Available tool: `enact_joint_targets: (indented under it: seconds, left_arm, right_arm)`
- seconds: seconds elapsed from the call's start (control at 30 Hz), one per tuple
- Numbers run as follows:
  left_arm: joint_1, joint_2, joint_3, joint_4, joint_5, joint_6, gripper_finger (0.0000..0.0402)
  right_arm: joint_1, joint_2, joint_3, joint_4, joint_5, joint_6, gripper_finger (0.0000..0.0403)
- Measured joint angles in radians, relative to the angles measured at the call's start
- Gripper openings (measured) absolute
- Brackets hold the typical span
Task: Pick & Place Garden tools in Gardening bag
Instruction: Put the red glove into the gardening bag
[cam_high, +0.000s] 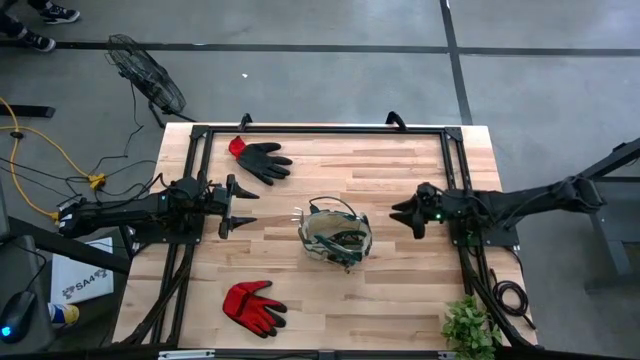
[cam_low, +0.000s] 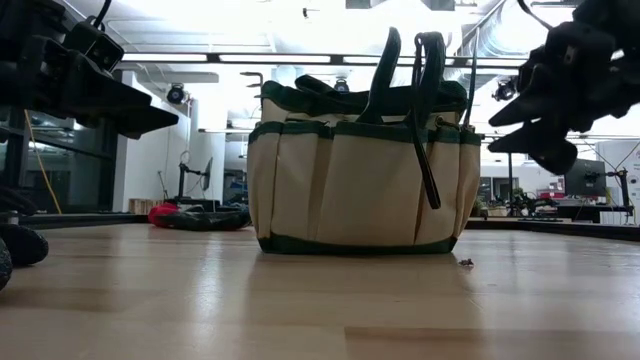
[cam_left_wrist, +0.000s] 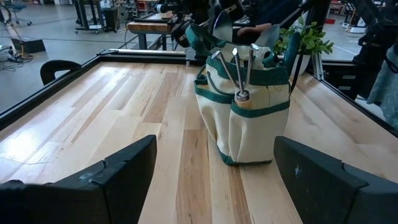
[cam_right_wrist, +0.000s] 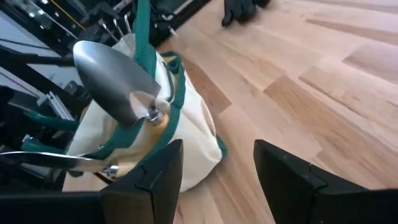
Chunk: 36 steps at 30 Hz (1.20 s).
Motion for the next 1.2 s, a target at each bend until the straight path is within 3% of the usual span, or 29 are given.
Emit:
enact_joint_targets:
  seconds: [0.23,0.47,0.7,0.93,1.07,1.2]
  left_arm:
    - [0.000,0.000,0.000,0.000,0.000,0.000,0.0319]
    - [0.000,0.000,0.000,0.000,0.000,0.000,0.0319]
    - [0.000,0.000,0.000,0.000,0.000,0.000,0.0319]
    - [0.000,0.000,0.000,0.000,0.000,0.000,0.0319]
    - [0.000,0.000,0.000,0.000,0.000,0.000,0.0319]
    - [0.000,0.000,0.000,-0.001,0.000,0.000,0.0319]
  right_arm:
    - [-0.011,-0.006,-0.116,0.226,0.000,-0.037,0.0189]
    - [-0.011,-0.029,-0.135,0.279,0.001,-0.287,0.0189]
    - [-0.011,-0.146,-0.135,0.269,0.000,-0.547,0.0189]
    - [-0.019,-0.332,-0.135,0.032,-0.027,-0.575,0.0189]
    - [-0.063,-0.398,-0.136,0.005,-0.168,-0.633,0.0189]
    - [-0.096,-0.473,-0.136,0.006,-0.174,-0.663,0.0189]
